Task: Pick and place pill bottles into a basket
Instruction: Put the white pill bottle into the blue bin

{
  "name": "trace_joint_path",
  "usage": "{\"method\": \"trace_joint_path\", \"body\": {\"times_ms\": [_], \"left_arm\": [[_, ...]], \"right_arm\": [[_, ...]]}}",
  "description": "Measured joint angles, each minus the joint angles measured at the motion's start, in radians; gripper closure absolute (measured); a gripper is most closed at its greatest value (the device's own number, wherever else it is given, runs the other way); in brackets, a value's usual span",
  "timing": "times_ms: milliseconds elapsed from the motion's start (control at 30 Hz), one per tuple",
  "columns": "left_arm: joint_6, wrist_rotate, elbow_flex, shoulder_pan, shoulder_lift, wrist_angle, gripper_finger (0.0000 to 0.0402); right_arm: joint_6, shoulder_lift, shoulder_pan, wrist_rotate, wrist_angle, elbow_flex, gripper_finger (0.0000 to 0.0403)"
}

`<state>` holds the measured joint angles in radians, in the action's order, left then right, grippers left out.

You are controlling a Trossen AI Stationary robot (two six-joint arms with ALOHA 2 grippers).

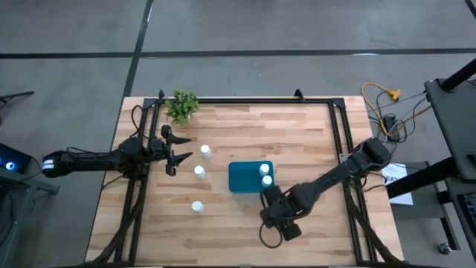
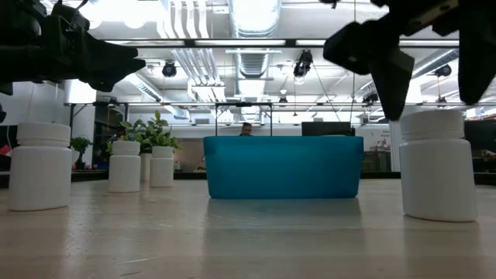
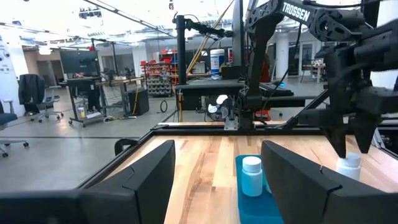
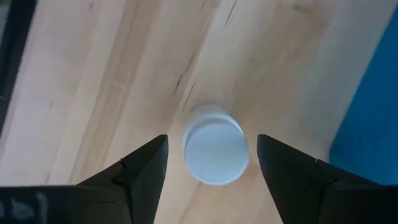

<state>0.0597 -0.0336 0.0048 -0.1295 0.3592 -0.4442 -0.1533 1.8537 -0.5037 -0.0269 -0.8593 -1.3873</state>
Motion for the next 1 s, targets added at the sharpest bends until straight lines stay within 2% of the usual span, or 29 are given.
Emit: {"method": "trace_joint_path", "body": {"times_ms": [767, 1000], "left_arm": [[0.000, 0.000, 0.000, 0.000, 0.000, 0.000, 0.0180], [0.000, 0.000, 0.000, 0.000, 0.000, 0.000, 0.0180]], "right_arm": [[-0.019, 0.014, 0.001, 0.001, 0.055, 0.048, 0.0167], [-0.019, 0.014, 0.001, 0.000, 0.067, 0.060, 0.0199]]}}
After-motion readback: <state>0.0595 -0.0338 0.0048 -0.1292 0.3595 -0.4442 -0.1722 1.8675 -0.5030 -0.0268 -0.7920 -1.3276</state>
